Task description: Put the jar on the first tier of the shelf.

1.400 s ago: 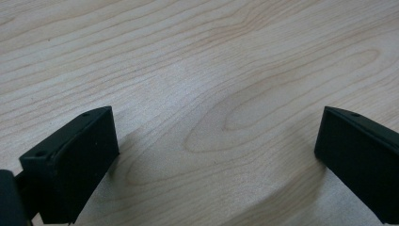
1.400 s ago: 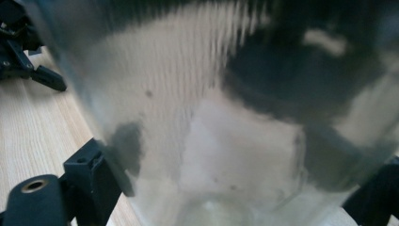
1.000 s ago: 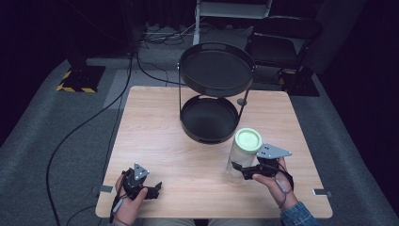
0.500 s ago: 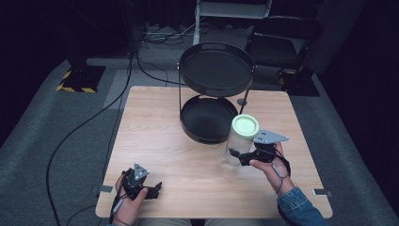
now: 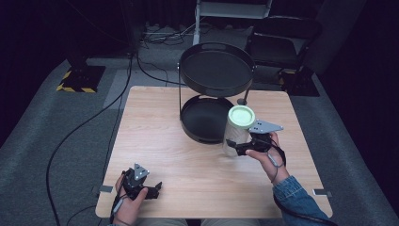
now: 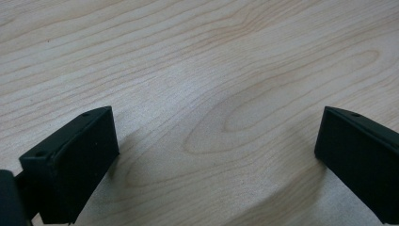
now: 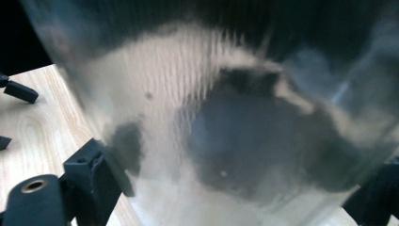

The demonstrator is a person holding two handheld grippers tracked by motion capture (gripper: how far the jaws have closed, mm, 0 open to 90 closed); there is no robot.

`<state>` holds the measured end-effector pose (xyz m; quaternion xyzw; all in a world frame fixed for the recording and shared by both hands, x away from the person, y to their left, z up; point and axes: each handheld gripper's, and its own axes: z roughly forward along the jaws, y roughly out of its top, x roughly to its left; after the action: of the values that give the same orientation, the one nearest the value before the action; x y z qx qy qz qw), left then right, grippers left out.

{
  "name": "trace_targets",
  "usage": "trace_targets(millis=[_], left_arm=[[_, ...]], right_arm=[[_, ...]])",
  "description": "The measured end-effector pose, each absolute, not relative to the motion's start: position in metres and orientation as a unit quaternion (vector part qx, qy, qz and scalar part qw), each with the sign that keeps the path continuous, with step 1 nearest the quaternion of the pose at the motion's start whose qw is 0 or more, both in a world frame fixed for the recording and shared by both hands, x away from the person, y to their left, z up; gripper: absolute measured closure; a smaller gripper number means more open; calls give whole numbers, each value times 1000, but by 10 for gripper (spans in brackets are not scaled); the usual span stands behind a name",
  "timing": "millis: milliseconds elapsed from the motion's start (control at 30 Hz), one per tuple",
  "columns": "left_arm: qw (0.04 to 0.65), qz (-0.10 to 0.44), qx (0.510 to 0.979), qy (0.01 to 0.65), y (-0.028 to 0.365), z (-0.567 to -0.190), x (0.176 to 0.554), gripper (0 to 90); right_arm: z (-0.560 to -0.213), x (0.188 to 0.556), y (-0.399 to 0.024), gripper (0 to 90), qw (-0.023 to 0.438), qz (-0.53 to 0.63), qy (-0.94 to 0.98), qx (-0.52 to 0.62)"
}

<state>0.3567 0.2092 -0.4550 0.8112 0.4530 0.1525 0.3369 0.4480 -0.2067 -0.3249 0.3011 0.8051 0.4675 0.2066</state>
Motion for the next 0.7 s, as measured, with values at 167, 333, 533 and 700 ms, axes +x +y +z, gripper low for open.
trace_targets(millis=[167,333,533,700], left_arm=[[337,153,811,453,209,-455,357,0],[337,153,811,453,209,-455,357,0],[337,152,811,453,209,-455,357,0],[337,152,811,453,209,-455,357,0]], right_arm=[[-322,458,-203,114,214,463,806,299],[-320,468,-197,114,216,463,806,299],[-321,480,-189,114,217,465,804,301],[-323,492,-183,114,219,464,803,304]])
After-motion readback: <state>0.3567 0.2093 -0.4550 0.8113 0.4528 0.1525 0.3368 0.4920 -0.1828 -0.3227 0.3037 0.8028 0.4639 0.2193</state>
